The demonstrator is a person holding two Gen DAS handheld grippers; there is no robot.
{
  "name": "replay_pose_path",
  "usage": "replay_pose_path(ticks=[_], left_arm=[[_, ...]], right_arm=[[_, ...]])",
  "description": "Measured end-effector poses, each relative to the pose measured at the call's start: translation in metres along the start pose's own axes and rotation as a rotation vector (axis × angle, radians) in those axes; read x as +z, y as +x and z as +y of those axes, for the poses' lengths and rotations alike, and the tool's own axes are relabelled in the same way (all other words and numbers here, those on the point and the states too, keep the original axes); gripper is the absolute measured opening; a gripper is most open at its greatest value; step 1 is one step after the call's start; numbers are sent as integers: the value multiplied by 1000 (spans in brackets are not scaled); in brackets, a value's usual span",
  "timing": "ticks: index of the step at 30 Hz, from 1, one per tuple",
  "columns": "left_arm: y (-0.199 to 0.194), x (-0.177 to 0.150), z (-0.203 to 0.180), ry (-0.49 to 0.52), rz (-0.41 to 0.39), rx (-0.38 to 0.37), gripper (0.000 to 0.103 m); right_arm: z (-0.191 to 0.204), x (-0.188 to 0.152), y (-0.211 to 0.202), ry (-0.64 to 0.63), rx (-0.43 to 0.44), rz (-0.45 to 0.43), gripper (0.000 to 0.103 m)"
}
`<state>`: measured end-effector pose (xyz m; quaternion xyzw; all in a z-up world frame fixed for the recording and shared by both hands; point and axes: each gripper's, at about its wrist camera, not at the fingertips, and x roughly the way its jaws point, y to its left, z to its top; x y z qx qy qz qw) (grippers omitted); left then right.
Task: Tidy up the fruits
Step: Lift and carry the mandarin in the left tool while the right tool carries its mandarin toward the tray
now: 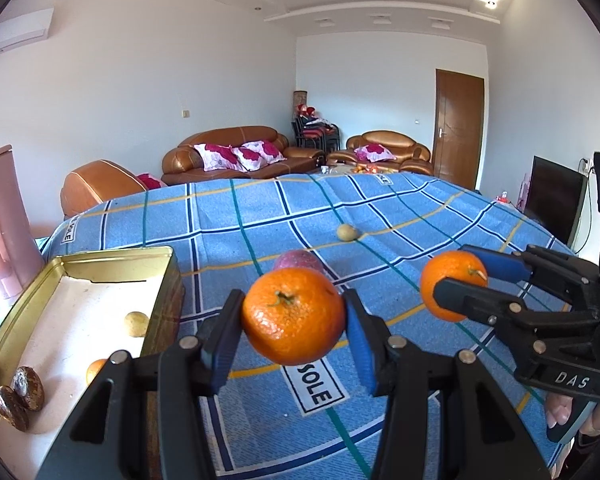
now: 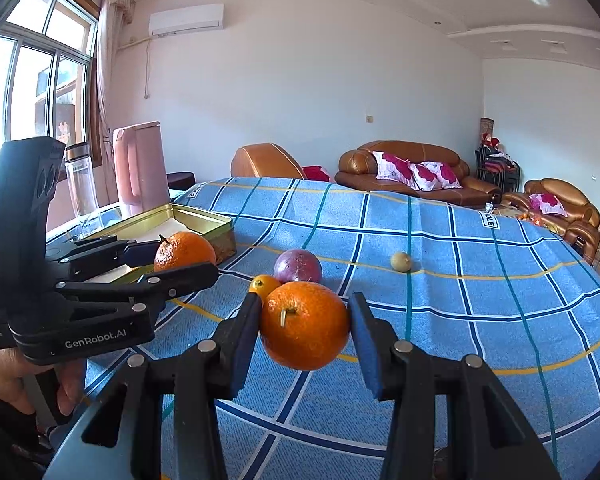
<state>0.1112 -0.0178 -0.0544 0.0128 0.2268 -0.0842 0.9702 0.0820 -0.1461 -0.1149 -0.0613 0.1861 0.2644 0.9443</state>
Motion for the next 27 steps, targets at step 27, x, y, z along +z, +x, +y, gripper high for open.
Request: replay_pose_path(ticks=[27], left_arm=[[-20, 0, 2, -3, -105, 21, 51]], right_arm=[[3, -2, -16, -16, 5, -93, 47]])
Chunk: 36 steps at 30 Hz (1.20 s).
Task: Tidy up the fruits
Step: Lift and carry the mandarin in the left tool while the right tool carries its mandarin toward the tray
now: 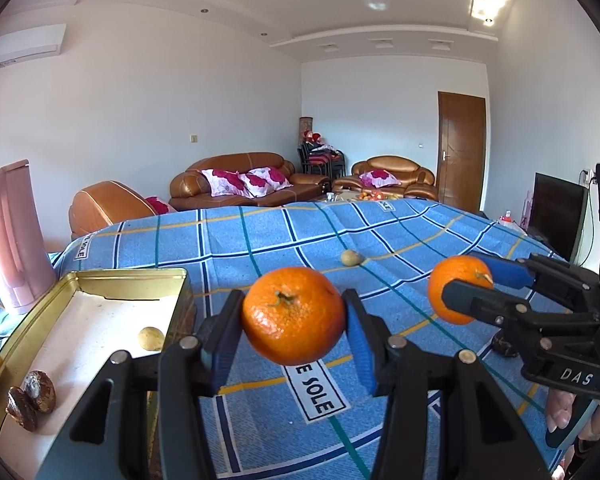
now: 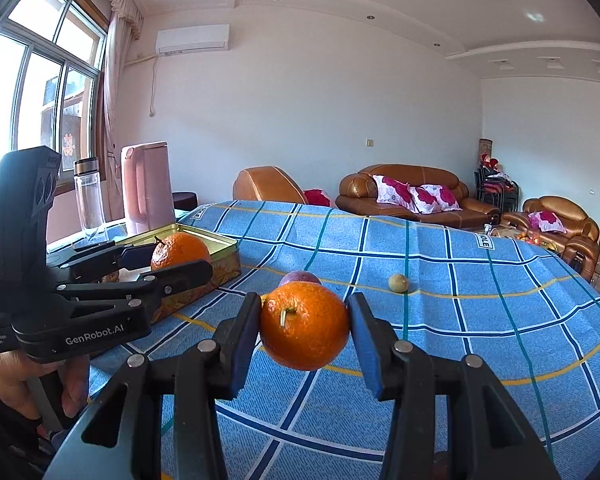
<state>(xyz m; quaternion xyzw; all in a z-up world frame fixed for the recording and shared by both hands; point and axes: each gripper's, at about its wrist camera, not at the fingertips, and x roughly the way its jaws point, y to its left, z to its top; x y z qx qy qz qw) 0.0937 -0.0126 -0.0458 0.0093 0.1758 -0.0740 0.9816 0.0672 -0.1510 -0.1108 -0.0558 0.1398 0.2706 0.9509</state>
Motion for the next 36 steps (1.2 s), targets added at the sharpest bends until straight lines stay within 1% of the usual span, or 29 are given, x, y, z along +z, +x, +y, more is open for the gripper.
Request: replay_pose_path(ticks=[8, 13, 30, 36], left_arm=[[-8, -1, 1, -4, -40, 13, 51], [-12, 0, -1, 3, -61, 30, 51], [-7, 0, 2, -13, -50, 49, 51], [-8, -1, 4, -18, -49, 75, 51]], right_arm=[[3, 1, -5, -8, 7, -32, 47], [5, 1, -8, -12, -5, -47, 47], [12, 3, -5, -18, -9, -47, 47], [16, 4, -3, -14, -12, -44, 47]])
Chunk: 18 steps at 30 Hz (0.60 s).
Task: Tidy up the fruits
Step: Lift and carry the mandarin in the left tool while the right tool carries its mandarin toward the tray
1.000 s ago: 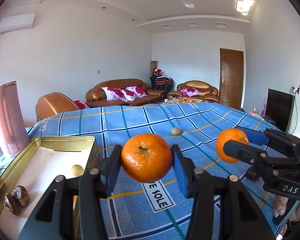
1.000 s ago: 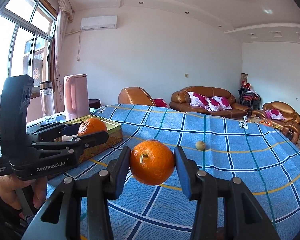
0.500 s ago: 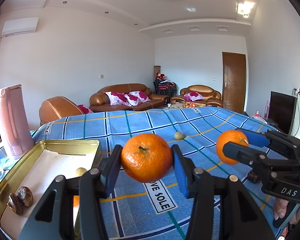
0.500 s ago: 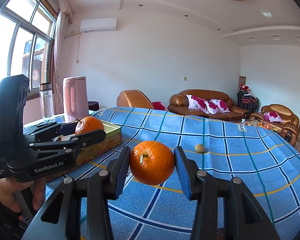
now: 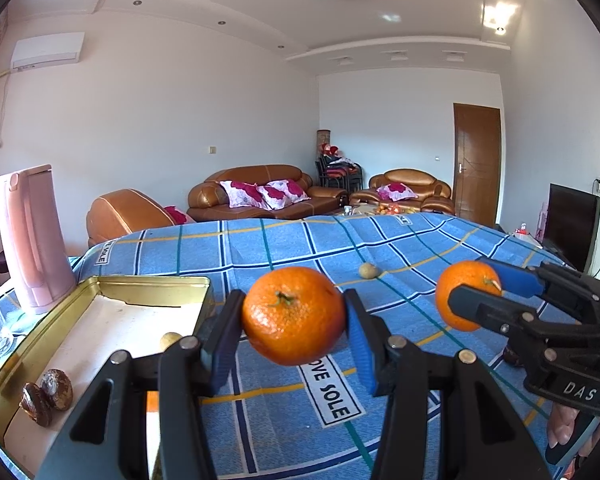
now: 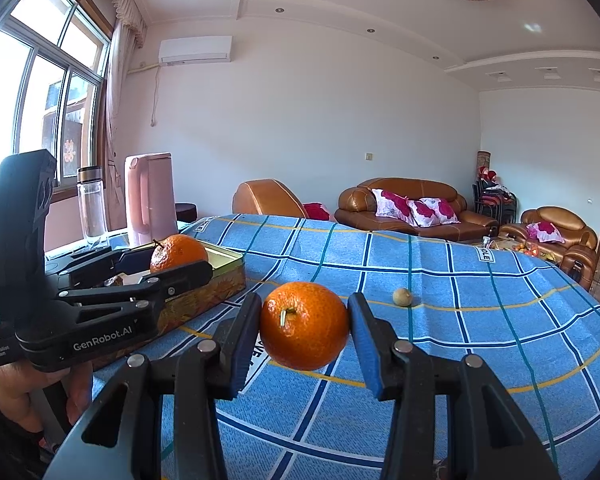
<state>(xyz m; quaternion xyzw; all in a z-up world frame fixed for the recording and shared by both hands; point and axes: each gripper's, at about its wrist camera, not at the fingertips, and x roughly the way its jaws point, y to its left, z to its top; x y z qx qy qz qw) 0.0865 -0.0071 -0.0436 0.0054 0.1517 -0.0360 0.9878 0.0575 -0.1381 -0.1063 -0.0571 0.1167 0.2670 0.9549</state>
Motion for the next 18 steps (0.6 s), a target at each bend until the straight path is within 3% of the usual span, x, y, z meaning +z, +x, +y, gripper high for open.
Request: replay_pose_path(ticks=[18], left_arm=[[-7, -3, 40, -62, 27, 72, 51]], right_arm=[[38, 17, 26, -59, 86, 25, 47]])
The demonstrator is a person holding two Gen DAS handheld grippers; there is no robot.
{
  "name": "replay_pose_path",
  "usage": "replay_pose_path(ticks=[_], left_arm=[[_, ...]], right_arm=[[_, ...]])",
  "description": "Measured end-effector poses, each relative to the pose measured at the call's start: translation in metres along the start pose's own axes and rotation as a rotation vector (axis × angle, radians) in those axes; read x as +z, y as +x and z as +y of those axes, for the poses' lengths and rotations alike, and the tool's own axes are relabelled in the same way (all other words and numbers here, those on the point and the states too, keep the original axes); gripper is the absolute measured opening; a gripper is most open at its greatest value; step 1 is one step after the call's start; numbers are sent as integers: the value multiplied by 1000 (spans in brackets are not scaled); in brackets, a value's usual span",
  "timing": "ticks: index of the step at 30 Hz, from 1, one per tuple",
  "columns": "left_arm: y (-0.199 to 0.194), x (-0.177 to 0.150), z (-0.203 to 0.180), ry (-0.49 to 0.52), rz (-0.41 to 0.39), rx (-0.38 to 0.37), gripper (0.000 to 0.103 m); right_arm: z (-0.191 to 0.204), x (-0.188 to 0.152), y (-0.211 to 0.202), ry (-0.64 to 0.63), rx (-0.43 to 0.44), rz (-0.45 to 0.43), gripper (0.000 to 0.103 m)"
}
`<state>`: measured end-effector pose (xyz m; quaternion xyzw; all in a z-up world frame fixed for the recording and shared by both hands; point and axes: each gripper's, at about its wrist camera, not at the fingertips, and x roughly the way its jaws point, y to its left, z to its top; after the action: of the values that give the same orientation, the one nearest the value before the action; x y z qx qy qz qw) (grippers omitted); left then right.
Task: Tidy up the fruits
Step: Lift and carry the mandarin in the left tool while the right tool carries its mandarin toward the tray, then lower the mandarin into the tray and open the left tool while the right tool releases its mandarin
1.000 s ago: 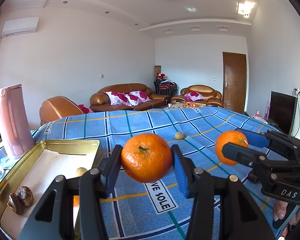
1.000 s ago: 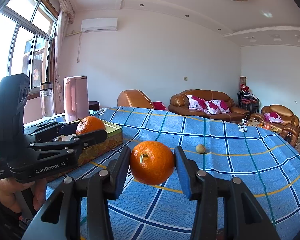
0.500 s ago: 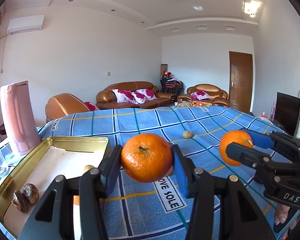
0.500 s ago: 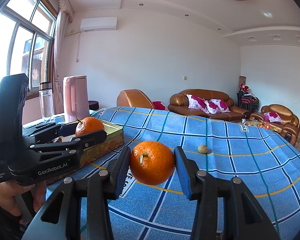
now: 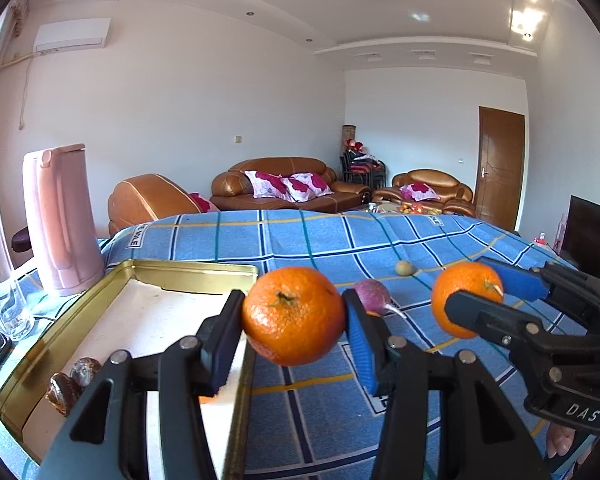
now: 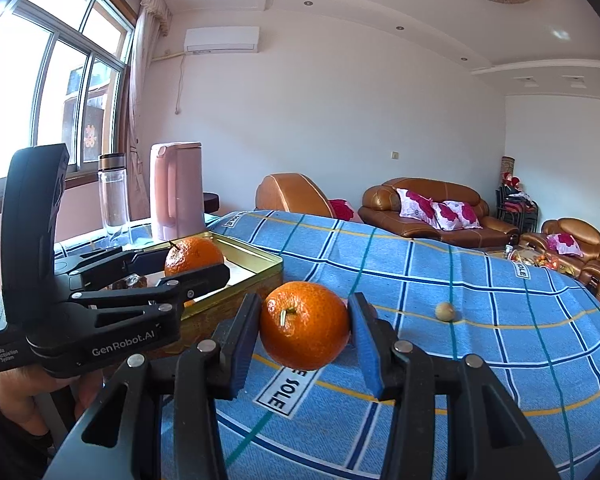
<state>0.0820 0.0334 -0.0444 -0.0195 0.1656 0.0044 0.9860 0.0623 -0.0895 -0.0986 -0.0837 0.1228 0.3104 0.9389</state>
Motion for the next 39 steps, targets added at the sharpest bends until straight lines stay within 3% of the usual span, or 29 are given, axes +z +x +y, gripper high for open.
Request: replay_pose_path(ticks=[13, 39], left_arm=[[-4, 2, 25, -22, 4, 53, 51], [-6, -11, 93, -81, 109, 190, 51]], right_arm=[[24, 10, 20, -30, 58, 8, 47], [92, 30, 56, -118, 190, 34, 47]])
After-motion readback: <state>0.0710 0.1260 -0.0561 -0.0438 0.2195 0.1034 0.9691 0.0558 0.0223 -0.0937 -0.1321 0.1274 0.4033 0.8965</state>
